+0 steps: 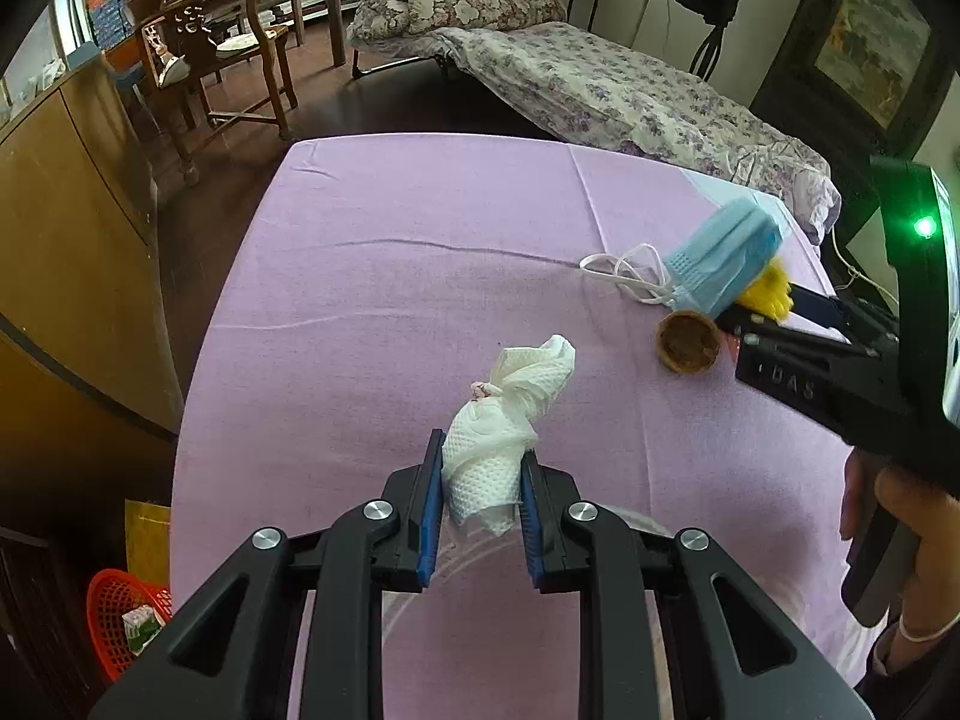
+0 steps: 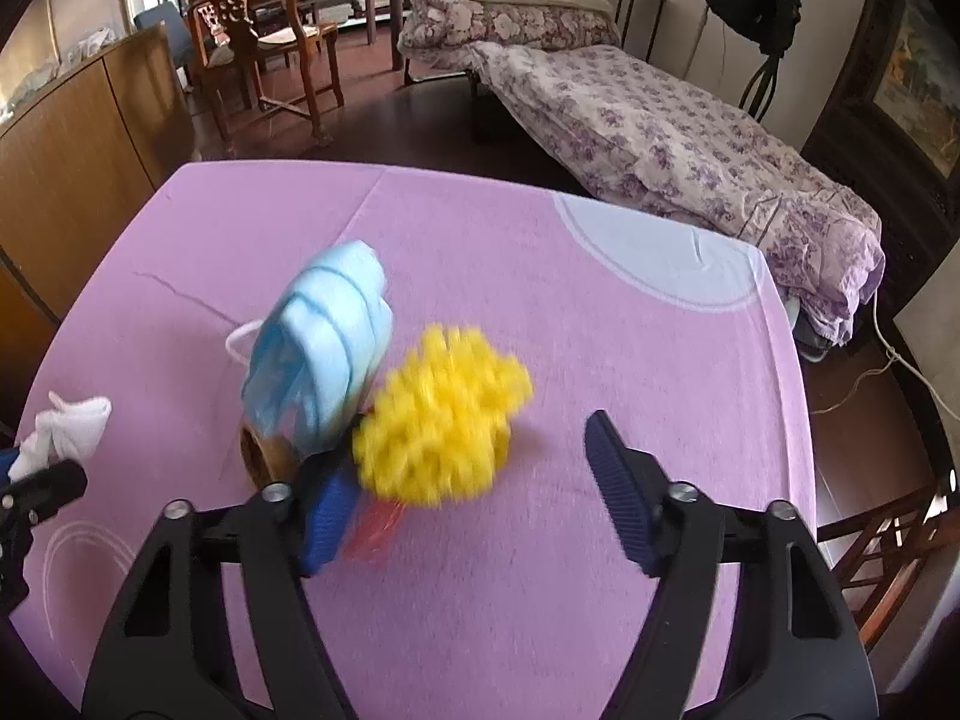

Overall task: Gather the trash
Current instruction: 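Grasp the yellow sponge with the right tool, then carry the tissue and yellow sponge in both tools over the wastebasket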

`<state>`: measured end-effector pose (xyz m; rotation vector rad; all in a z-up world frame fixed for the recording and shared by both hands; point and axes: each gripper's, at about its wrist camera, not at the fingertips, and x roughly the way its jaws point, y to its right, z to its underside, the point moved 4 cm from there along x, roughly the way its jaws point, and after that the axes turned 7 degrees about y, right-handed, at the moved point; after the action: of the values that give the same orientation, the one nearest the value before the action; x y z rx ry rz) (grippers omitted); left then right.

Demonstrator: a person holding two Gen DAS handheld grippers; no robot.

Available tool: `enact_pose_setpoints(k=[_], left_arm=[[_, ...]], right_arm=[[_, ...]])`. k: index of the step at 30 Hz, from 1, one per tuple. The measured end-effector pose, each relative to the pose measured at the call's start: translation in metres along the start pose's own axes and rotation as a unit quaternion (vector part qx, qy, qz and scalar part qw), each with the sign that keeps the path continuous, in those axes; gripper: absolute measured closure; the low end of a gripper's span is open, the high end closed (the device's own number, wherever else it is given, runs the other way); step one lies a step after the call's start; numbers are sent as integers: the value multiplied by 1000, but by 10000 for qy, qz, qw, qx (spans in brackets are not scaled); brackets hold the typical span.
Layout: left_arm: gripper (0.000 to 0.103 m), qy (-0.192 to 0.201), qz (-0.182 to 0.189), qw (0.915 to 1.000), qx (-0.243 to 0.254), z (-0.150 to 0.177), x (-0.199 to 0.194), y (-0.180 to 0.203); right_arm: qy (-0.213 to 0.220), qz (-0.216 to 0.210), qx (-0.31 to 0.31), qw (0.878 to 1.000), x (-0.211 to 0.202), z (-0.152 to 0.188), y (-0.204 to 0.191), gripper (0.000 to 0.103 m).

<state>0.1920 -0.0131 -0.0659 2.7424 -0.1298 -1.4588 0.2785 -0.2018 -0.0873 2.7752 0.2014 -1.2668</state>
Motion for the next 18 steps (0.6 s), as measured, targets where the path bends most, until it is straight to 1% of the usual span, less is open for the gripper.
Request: enact_pose_setpoints(k=[1, 3, 6, 10, 15, 18], left_arm=[[81, -4, 0, 10000, -7, 0, 0, 0], [81, -8, -1, 10000, -12, 0, 1, 0], [81, 11, -2, 10000, 7, -1, 0, 0], [81, 70, 25, 10000, 30, -2, -2, 1], [81, 110, 79, 9999, -1, -3, -7, 2], [81, 188, 5, 9998, -6, -4, -15, 2]], right_arm=[[4, -44, 24, 10000, 0, 0, -1, 47], [-13, -107, 20, 9999, -1, 0, -1, 70], [29, -227, 26, 9997, -12, 4, -1, 70], [-51, -213, -44, 9998, -29, 15, 1, 70], [-72, -342, 131, 9993, -53, 24, 1, 70], [-58, -389, 166, 9991, -70, 31, -4, 70]])
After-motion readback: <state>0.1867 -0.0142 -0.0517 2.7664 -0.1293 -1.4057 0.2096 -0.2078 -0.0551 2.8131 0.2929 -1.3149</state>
